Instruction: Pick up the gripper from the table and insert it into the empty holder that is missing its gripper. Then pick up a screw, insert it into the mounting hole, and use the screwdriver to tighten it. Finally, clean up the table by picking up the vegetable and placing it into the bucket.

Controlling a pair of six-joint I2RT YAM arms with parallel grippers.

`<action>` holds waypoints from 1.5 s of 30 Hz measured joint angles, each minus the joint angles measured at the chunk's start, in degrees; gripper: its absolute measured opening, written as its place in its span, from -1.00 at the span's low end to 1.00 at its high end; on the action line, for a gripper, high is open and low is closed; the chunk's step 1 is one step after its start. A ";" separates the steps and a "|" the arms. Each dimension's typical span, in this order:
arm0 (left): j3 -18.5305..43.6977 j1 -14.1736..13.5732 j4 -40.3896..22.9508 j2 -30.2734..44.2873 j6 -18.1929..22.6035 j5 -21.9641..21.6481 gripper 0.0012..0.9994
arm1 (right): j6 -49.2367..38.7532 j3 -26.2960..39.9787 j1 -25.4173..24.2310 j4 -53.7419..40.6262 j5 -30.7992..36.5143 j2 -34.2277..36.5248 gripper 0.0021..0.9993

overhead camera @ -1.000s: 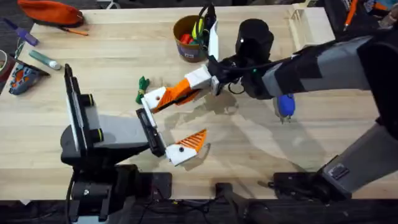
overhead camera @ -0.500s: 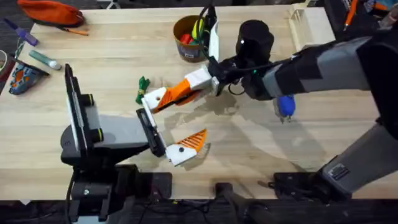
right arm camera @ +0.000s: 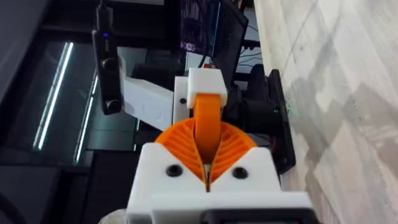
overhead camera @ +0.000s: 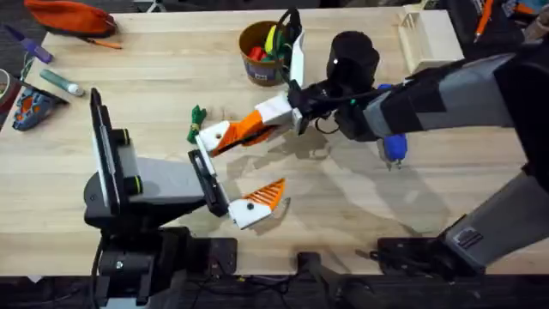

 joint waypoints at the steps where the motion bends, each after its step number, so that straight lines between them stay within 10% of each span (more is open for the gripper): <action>1: 0.00 0.00 0.00 0.01 0.00 -0.04 0.97 | 0.00 0.00 0.02 0.00 0.05 0.01 -0.99; 45: 0.00 0.00 0.02 0.01 -0.85 -0.35 0.97 | 0.00 -0.70 0.24 0.42 1.39 0.01 -0.99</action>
